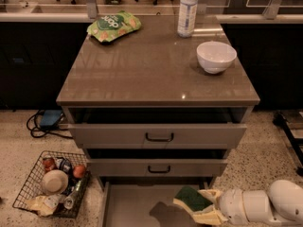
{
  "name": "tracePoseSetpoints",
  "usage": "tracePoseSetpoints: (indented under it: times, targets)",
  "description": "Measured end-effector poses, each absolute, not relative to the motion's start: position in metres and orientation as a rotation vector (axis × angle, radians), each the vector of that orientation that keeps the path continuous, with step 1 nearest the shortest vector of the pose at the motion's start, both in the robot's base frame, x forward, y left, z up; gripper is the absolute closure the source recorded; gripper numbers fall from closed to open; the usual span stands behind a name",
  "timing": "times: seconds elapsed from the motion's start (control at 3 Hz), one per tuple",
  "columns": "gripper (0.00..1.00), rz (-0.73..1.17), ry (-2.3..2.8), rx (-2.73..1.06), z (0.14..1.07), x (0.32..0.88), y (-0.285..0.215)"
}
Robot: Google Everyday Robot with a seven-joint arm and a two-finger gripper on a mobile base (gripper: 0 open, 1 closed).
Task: Place sponge into bottom drawer
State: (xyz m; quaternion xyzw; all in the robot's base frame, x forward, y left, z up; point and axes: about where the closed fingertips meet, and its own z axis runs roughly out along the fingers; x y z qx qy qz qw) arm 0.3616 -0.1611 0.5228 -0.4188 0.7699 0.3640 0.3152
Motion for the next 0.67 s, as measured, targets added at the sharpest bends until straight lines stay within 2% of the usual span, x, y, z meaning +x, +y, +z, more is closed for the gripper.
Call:
tracePoseSetpoints:
  times: [0.67]
  targets:
    - [1.00,1.109,1.948,-1.147,0.427,0.354,-0.078]
